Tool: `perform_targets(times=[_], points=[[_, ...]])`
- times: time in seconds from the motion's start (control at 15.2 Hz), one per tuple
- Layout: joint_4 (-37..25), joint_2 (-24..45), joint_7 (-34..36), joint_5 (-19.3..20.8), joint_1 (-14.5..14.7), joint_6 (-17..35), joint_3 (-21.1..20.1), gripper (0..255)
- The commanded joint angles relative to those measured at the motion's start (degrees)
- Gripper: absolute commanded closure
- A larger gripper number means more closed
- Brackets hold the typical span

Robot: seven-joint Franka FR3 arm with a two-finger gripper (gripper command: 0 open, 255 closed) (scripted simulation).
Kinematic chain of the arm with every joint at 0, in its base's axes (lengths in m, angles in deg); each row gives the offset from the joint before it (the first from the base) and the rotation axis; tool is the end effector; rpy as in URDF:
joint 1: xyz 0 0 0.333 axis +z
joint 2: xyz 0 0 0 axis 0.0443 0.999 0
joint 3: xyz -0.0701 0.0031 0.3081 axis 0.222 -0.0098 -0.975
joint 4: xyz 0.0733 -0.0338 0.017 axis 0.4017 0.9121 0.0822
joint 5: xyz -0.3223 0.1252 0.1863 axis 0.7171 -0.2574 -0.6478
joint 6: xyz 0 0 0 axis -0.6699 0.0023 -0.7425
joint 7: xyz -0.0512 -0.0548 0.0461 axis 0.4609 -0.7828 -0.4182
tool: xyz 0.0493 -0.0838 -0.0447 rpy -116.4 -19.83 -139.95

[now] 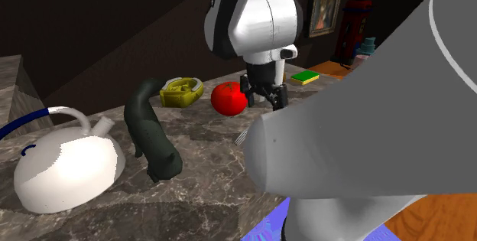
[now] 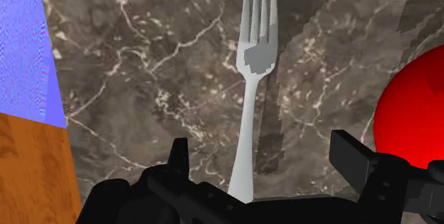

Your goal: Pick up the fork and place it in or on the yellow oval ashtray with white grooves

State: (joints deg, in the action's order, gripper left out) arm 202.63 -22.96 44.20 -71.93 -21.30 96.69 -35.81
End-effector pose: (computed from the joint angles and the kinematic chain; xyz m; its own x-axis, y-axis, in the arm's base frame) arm 0.3202 -0.0668 0.3524 0.3357 -0.9318 0.1381 -0.9416 -0.3360 0.0218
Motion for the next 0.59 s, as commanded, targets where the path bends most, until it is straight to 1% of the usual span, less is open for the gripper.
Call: perform_targets(times=[0.0, 0.33, 0.53], points=[[1.04, 2.11, 1.56, 0.45, -1.44, 3.72, -0.36, 0], [2.49, 6.53, 2.22, 1.38, -2.62, 9.59, -1.07, 0], [2.62, 7.08, 2.33, 1.52, -2.79, 10.29, -1.16, 0]])
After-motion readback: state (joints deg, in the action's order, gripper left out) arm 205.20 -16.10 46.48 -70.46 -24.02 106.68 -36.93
